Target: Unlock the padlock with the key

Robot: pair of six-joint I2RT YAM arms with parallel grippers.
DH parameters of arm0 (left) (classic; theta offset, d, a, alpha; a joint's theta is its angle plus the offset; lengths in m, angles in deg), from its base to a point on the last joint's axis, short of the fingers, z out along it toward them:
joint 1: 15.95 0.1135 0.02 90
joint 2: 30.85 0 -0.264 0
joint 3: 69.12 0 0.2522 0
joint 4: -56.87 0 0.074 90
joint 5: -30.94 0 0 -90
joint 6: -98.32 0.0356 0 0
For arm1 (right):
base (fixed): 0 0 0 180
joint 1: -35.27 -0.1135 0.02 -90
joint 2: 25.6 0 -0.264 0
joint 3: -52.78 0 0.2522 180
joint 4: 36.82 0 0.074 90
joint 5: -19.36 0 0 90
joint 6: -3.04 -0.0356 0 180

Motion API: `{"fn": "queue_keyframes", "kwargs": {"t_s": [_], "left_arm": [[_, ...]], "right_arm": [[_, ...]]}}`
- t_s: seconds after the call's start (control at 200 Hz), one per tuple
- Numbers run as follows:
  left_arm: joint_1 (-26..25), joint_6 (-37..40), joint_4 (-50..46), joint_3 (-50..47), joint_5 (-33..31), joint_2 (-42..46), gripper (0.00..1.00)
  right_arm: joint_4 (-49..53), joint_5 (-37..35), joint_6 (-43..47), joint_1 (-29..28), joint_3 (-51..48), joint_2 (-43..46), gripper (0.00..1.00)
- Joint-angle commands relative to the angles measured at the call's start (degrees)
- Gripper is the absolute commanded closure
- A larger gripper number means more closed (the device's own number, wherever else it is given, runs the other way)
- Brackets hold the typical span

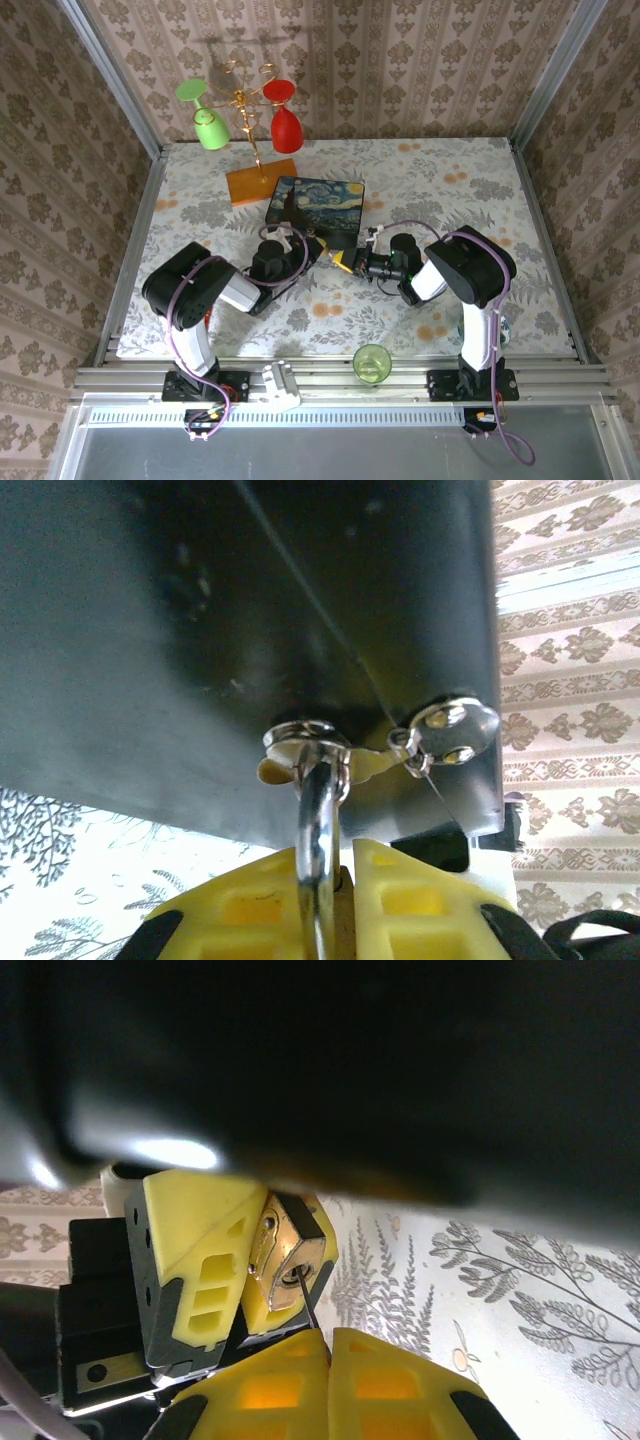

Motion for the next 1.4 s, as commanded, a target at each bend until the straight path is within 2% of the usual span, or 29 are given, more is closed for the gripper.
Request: {"fn": "queue_keyframes", "kwargs": {"t_s": [0.0,0.345,0.695,0.73,0.855,0.94,0.97,1.085,1.245,1.39], "left_arm": [[-2.6,-0.7,5.8,0.2,5.4,0.4,1.0],[-4.7,-0.9,6.1,1.2,4.8,0.1,1.0],[-6.1,-1.3,5.9,2.5,3.2,-0.8,1.0],[-6.1,-1.2,6.0,2.1,2.6,-0.8,1.0],[-5.9,0.4,4.1,0.7,0.3,-1.4,1.0],[-5.9,1.0,4.8,-0.1,-0.8,-3.0,1.0],[-5.8,0.9,5.3,-0.1,-1.0,-3.9,1.0],[-5.7,0.3,6.6,0.1,-0.7,-7.5,1.0],[-5.2,1.8,6.0,-0.3,-1.5,-8.0,1.0],[-4.6,1.1,6.3,-0.6,-1.4,-9.0,1.0]], "right_arm": [[-1.5,2.0,-2.6,1.9,3.7,-2.1,1.0],[-1.5,3.8,-9.1,2.4,5.5,-5.6,1.0],[-1.5,-3.5,-9.1,-0.1,3.2,-2.9,1.0],[-1.2,-4.1,-7.7,-0.7,3.0,-2.0,0.95],[1.1,-7.9,-2.4,-2.2,-0.5,1.5,0.89],[4.9,-9.1,0.5,-2.2,-2.2,3.3,0.61],[5.7,-8.8,1.1,-2.2,-2.5,3.3,0.56],[6.3,-9.8,1.9,-2.1,-4.4,2.9,0.53],[6.5,-14.3,5.1,-2.2,-8.2,5.1,0.52],[23.3,-17.4,14.5,-2.4,-8.4,13.7,0.5]]}}
